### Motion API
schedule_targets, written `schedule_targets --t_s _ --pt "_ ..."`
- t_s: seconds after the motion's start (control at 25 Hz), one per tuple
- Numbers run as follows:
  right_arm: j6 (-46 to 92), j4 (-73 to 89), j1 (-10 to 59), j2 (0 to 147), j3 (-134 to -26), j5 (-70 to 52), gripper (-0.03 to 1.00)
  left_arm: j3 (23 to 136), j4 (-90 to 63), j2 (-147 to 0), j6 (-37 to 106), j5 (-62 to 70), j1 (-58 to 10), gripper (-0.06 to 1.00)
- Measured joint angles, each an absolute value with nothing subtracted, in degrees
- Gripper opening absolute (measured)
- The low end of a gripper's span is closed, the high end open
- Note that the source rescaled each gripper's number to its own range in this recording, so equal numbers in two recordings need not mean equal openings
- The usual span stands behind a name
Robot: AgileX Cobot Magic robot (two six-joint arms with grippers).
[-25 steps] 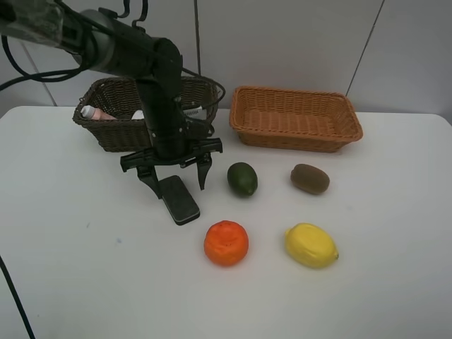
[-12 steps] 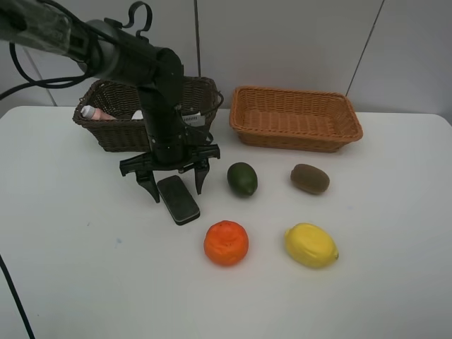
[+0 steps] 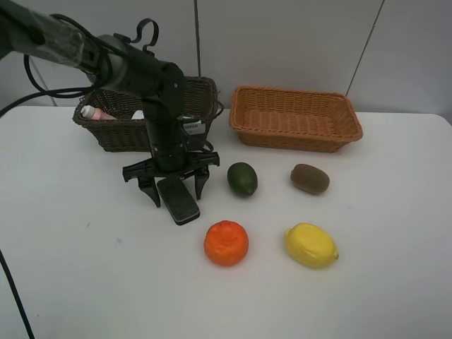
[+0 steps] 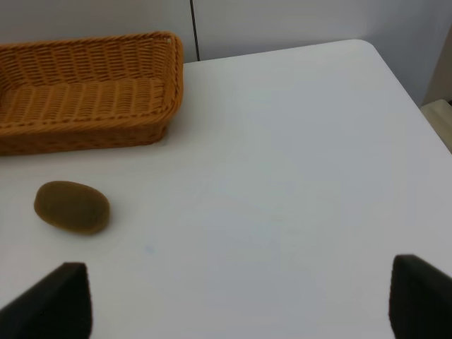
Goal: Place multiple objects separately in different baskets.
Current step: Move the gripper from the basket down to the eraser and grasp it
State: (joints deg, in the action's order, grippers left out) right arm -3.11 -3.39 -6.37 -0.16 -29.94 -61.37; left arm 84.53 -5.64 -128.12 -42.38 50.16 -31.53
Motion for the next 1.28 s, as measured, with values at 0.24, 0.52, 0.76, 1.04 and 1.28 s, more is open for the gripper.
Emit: schedule_targets --t_s 0.24,0.52,0.76,1.04,1.28 --pt "-3.1 -3.4 -6.4 -0.2 -29.9 -61.4 0.99 84.5 -5.4 -128.8 -42.4 47.9 -31.5 0.91" --pt "-3.1 -3.4 -6.4 -0.2 -29.9 -61.4 0.99 84.7 -5.4 -129.7 -42.4 49.0 -31.5 0.91" --pt "-3.1 -3.4 -6.4 -0.2 -29.9 -61.4 0.99 84.8 -6.7 -129.8 -40.7 50.9 -31.5 0.63" --pt "-3.1 -3.4 -6.4 -0.2 -29.9 -61.4 0.99 84.8 -8.4 -129.9 -37.7 53.4 -31.5 0.63" --pt "-3.1 -3.4 -6.4 -0.2 -29.9 -61.4 0.99 86.3 -10.7 -125.1 -29.6 54.3 -31.5 0.63"
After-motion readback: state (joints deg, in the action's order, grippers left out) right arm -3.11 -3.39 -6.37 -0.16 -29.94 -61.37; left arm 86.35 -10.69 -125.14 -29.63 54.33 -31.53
